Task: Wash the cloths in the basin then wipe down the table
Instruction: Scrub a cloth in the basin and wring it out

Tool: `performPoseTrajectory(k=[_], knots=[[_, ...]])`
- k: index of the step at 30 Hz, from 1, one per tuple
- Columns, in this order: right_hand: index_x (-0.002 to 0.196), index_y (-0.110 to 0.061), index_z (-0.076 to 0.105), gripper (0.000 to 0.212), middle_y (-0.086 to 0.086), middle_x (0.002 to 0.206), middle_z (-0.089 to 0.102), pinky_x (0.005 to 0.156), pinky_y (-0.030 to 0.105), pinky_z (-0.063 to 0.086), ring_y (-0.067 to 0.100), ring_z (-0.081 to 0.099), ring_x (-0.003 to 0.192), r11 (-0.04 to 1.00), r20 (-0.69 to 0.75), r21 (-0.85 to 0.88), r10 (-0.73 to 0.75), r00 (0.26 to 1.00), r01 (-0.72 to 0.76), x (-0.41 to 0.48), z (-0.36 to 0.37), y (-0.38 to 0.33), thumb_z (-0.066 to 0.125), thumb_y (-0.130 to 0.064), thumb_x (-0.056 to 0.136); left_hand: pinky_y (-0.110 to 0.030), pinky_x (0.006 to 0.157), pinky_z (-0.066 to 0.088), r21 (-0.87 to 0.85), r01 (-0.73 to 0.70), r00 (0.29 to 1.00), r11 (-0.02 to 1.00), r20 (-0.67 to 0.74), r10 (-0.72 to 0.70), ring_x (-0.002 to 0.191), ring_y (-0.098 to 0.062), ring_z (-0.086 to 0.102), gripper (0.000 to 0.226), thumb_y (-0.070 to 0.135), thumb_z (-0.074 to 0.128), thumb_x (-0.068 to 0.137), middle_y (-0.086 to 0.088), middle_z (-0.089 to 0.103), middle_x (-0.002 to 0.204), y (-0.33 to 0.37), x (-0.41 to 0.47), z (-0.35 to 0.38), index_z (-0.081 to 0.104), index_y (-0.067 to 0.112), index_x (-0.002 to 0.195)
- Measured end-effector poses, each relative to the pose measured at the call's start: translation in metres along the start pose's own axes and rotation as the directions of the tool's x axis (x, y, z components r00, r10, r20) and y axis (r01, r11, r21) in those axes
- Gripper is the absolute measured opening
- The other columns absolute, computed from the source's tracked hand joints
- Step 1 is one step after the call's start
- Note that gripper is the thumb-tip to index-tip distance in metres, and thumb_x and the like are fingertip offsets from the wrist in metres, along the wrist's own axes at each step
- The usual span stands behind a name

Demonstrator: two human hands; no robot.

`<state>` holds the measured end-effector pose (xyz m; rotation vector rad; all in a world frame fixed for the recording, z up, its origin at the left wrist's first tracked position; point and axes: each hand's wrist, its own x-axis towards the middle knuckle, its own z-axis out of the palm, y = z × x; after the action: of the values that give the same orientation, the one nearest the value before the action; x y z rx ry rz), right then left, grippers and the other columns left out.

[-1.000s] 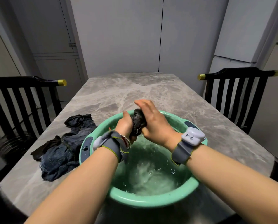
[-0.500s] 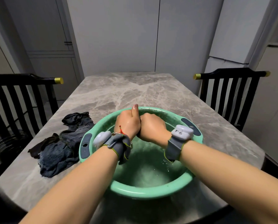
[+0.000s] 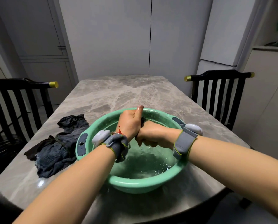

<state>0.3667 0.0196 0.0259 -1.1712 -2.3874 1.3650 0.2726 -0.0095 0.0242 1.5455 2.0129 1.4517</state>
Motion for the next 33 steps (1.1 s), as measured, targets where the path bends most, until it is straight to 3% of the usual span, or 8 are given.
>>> performPoseTrajectory(k=[5, 11, 15, 18, 22, 27, 30, 33], knots=[[0.071, -0.021, 0.051, 0.021, 0.000, 0.063, 0.042, 0.045, 0.019, 0.035, 0.012, 0.034, 0.050, 0.995, 0.076, -0.099, -0.007, 0.997, 0.015, 0.003, -0.027, -0.006, 0.063, -0.010, 0.086, -0.018, 0.038, 0.037, 0.213, 0.232, 0.941, 0.949, 0.199, -0.275, 0.042, -0.018, 0.046, 0.052, 0.047, 0.037, 0.097, -0.011, 0.054, 0.057, 0.014, 0.008, -0.016, 0.051, 0.012, 0.062], [0.082, -0.018, 0.050, 0.035, 0.006, 0.078, 0.051, 0.063, 0.029, 0.045, 0.016, 0.051, 0.068, 0.863, -0.002, 0.506, -0.020, 1.000, 0.018, 0.007, -0.053, -0.016, 0.039, 0.015, 0.088, -0.012, 0.031, 0.038, 0.189, 0.447, 0.799, 0.874, 0.356, -0.486, 0.049, -0.014, 0.056, 0.038, 0.041, 0.047, 0.096, -0.003, 0.061, 0.063, 0.050, 0.010, -0.051, 0.053, 0.010, 0.074], [0.071, -0.015, 0.046, 0.040, 0.009, 0.070, 0.045, 0.059, 0.031, 0.045, 0.019, 0.044, 0.064, 0.766, -0.151, 0.635, -0.006, 0.989, 0.101, 0.009, -0.068, -0.024, 0.026, 0.018, 0.083, -0.019, 0.041, 0.040, 0.322, 0.324, 0.904, 0.890, 0.171, -0.391, 0.079, -0.019, 0.052, 0.032, 0.039, 0.054, 0.092, -0.002, 0.059, 0.103, 0.065, 0.024, -0.070, 0.061, 0.011, 0.107], [0.067, -0.014, 0.043, 0.042, 0.009, 0.066, 0.040, 0.054, 0.026, 0.039, 0.019, 0.037, 0.059, 0.775, -0.173, 0.621, -0.008, 0.985, 0.115, 0.008, -0.071, -0.031, 0.019, 0.018, 0.080, -0.022, 0.056, 0.044, 0.059, 0.400, 0.906, 0.914, 0.122, -0.405, 0.077, -0.021, 0.060, 0.024, 0.033, 0.056, 0.092, -0.007, 0.060, 0.091, 0.068, 0.035, -0.080, 0.061, 0.011, 0.102], [0.076, -0.022, 0.047, 0.037, 0.000, 0.066, 0.052, 0.048, 0.017, 0.041, 0.014, 0.049, 0.058, 0.741, 0.008, 0.662, -0.153, 0.988, 0.109, -0.003, -0.084, -0.035, 0.029, 0.010, 0.084, -0.023, 0.052, 0.048, -0.418, 0.521, 0.853, 0.744, 0.226, -0.471, 0.029, -0.008, 0.054, 0.028, 0.027, 0.048, 0.094, 0.002, 0.054, 0.035, 0.081, 0.043, -0.087, 0.049, 0.016, 0.069], [0.076, -0.017, 0.050, 0.025, 0.000, 0.058, 0.059, 0.049, 0.021, 0.046, 0.010, 0.056, 0.048, 0.763, -0.094, 0.609, -0.200, 0.975, 0.215, 0.004, -0.075, -0.048, 0.046, 0.003, 0.091, -0.039, 0.056, 0.058, -0.786, 0.513, 0.837, 0.344, 0.371, -0.402, 0.082, -0.030, 0.066, 0.057, 0.054, 0.051, 0.089, -0.019, 0.065, 0.099, 0.091, 0.052, -0.091, 0.047, 0.004, 0.116], [0.077, -0.011, 0.054, 0.026, 0.001, 0.050, 0.062, 0.047, 0.019, 0.049, 0.008, 0.058, 0.041, 0.623, -0.223, 0.729, -0.178, 0.959, 0.285, 0.015, -0.072, -0.053, 0.041, 0.003, 0.094, -0.029, 0.077, 0.045, -0.583, 0.545, 0.834, 0.602, 0.305, -0.460, 0.085, -0.019, 0.060, 0.064, 0.063, 0.044, 0.087, -0.011, 0.060, 0.100, 0.084, 0.049, -0.079, 0.036, 0.017, 0.131], [0.079, -0.007, 0.058, 0.027, 0.004, 0.056, 0.065, 0.050, 0.019, 0.052, 0.011, 0.061, 0.047, 0.509, -0.243, 0.809, -0.165, 0.956, 0.294, 0.017, -0.076, -0.053, 0.038, -0.003, 0.096, -0.023, 0.060, 0.042, -0.298, 0.612, 0.777, 0.732, 0.400, -0.487, 0.069, -0.012, 0.049, 0.037, 0.052, 0.047, 0.091, -0.003, 0.052, 0.078, 0.075, 0.036, -0.065, 0.053, 0.015, 0.094]])
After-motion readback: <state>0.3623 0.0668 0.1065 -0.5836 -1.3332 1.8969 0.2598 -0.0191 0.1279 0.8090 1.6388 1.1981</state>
